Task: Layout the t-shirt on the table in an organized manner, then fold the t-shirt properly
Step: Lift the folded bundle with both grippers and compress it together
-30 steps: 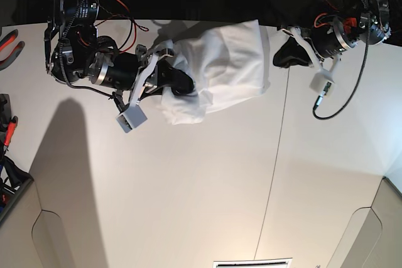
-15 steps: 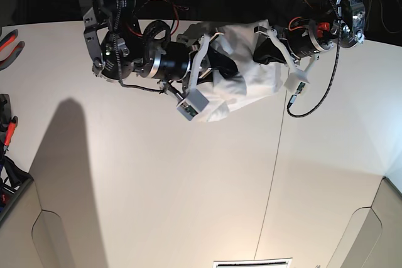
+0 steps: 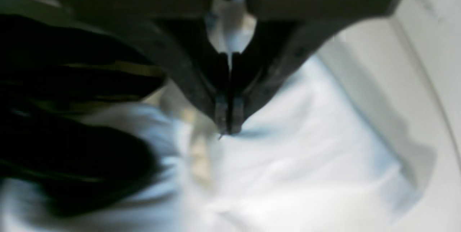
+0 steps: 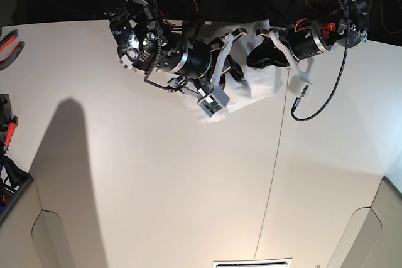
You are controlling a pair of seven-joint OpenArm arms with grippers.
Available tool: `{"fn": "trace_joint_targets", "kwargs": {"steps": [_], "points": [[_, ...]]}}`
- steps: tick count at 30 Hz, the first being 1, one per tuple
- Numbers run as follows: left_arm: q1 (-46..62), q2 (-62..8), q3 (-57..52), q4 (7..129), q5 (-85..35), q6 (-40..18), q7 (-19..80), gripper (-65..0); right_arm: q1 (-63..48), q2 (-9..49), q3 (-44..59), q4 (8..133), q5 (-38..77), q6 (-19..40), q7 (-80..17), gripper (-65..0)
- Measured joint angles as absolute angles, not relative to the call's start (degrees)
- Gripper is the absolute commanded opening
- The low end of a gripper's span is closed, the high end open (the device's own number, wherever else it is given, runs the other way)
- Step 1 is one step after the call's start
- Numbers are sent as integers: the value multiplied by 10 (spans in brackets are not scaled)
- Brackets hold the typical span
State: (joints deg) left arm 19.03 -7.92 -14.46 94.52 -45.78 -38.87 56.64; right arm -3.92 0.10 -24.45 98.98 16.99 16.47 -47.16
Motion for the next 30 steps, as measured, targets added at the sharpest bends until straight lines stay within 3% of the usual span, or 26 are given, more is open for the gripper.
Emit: {"fn": "trace_joint_targets", "kwargs": {"steps": [4,8,12,23,30], "points": [[190,-79,-168,945,-505,-391,577,-650,-39,-16,-244,990,161,164,-472,-650],[190,-79,-178,945,-518,-391,586,-650,-38,-29,-252,990,162,165,-471,-467],[190,-79,-180,945,-547,-391,604,-650,-38,-27,-270,990,159,182,-472,-382],[189,-83,-189,945,-551,-391,609,-650,-31,-27,-307,990,174,182,-477,-378],[184,-79,-251,969,-561,-391,616,-650,21,-32,-312,990,211,191,-477,-378]]}}
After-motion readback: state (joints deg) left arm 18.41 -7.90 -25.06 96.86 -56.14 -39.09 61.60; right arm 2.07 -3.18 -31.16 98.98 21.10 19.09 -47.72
